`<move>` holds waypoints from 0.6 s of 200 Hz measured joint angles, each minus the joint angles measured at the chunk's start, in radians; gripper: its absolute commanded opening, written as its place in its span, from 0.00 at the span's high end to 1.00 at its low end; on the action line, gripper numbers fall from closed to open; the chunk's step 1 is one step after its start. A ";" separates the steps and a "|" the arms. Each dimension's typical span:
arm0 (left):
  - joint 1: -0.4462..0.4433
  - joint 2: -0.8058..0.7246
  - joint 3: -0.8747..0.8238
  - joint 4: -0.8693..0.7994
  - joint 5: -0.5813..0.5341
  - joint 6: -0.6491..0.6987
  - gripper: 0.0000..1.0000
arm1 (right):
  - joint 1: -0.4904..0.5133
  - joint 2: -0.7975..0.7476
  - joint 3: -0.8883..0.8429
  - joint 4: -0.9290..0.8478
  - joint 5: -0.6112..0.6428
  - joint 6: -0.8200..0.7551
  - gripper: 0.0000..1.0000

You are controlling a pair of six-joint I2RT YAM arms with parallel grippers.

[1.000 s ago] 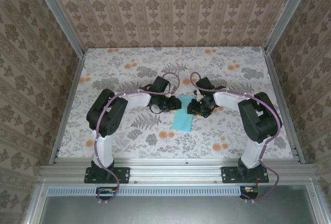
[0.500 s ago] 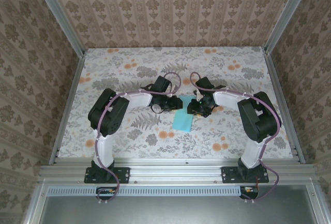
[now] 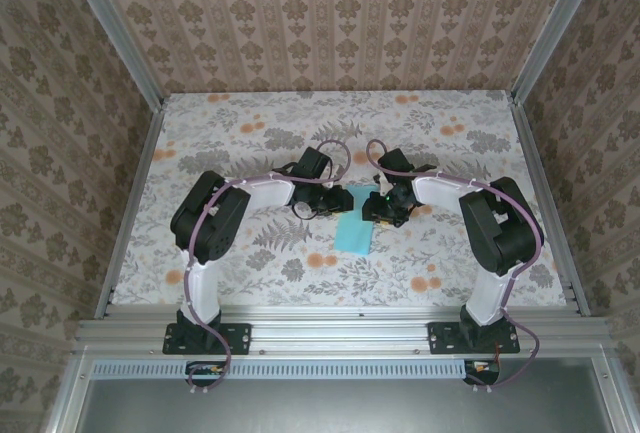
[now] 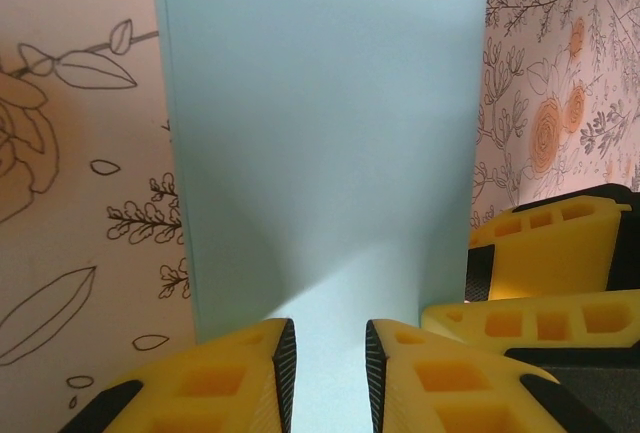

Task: Fold a paper plane with a square sheet of paper (pick it up from the middle)
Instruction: Hold the square sheet of paper at the center of the table.

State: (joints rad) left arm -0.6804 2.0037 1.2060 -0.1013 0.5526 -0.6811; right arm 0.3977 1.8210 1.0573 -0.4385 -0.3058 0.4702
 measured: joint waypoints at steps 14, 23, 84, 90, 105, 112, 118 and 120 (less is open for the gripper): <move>0.000 0.000 0.000 0.000 0.000 0.000 0.72 | 0.000 0.001 0.002 -0.004 0.000 0.000 0.60; 0.000 0.000 0.000 0.000 0.000 0.000 0.72 | 0.000 0.002 0.003 -0.005 0.000 -0.001 0.60; -0.003 0.000 0.000 -0.002 0.000 0.000 0.72 | 0.000 0.005 0.007 -0.008 0.000 0.000 0.60; -0.005 0.000 0.000 -0.003 0.000 0.000 0.72 | 0.000 0.005 0.007 -0.008 0.000 0.000 0.60; -0.007 0.002 0.000 -0.003 0.000 0.000 0.73 | 0.000 0.005 0.007 -0.008 0.000 0.000 0.60; -0.008 0.006 0.000 -0.003 0.000 0.000 0.74 | 0.000 0.005 0.007 -0.008 0.000 0.000 0.60; -0.008 0.011 0.000 -0.004 0.000 0.000 0.74 | 0.000 0.005 0.007 -0.008 0.000 0.000 0.60; -0.008 0.012 0.000 -0.004 0.000 0.000 0.75 | 0.000 0.005 0.007 -0.008 0.000 0.000 0.60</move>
State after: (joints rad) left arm -0.6888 2.0155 1.2060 -0.1055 0.5526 -0.6807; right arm 0.3977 1.8263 1.0645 -0.4469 -0.3061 0.4698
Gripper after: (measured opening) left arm 0.268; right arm 0.401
